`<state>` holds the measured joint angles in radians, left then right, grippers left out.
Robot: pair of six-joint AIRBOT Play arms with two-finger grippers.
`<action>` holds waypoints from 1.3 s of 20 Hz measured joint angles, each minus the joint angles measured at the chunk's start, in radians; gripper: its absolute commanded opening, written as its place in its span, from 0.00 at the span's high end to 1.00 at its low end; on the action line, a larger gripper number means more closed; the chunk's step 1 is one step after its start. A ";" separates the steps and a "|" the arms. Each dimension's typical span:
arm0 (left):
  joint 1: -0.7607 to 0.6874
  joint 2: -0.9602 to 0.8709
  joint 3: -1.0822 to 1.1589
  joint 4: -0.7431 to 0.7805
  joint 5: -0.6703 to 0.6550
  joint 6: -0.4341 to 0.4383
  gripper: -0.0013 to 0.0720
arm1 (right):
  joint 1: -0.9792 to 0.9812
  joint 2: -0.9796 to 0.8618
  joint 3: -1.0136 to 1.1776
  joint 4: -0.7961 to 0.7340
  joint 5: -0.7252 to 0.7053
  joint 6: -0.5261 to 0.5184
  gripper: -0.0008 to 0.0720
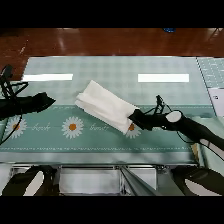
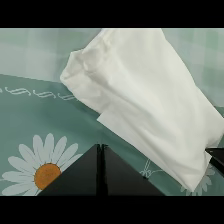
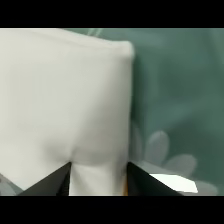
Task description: Fold the shirts.
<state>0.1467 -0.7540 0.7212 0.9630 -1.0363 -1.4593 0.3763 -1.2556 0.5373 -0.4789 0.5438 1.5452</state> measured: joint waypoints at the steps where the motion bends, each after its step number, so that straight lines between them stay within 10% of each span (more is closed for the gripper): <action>1: 0.000 -0.001 0.000 0.000 0.000 0.000 0.94 | 0.000 -0.052 0.038 0.044 0.026 -0.060 0.78; 2: 0.000 -0.002 0.000 0.000 0.000 0.000 0.94 | 0.000 -0.097 0.079 0.072 0.053 -0.112 0.96; 8: 0.000 -0.019 0.000 0.000 0.000 0.000 0.94 | -0.026 -0.217 0.444 0.092 0.228 -0.272 0.96; 17: -0.008 -0.035 0.000 0.001 0.002 0.000 0.94 | -0.271 -0.221 1.164 -0.335 0.682 0.023 0.96; 26: -0.105 -0.036 0.000 0.000 0.044 0.012 0.94 | -0.773 -0.021 1.328 -0.439 1.110 0.140 0.96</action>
<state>0.0418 -0.7902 0.7212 0.9634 -0.9920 -1.4471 -0.3969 -1.2766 1.8656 -0.9184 1.6535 1.6848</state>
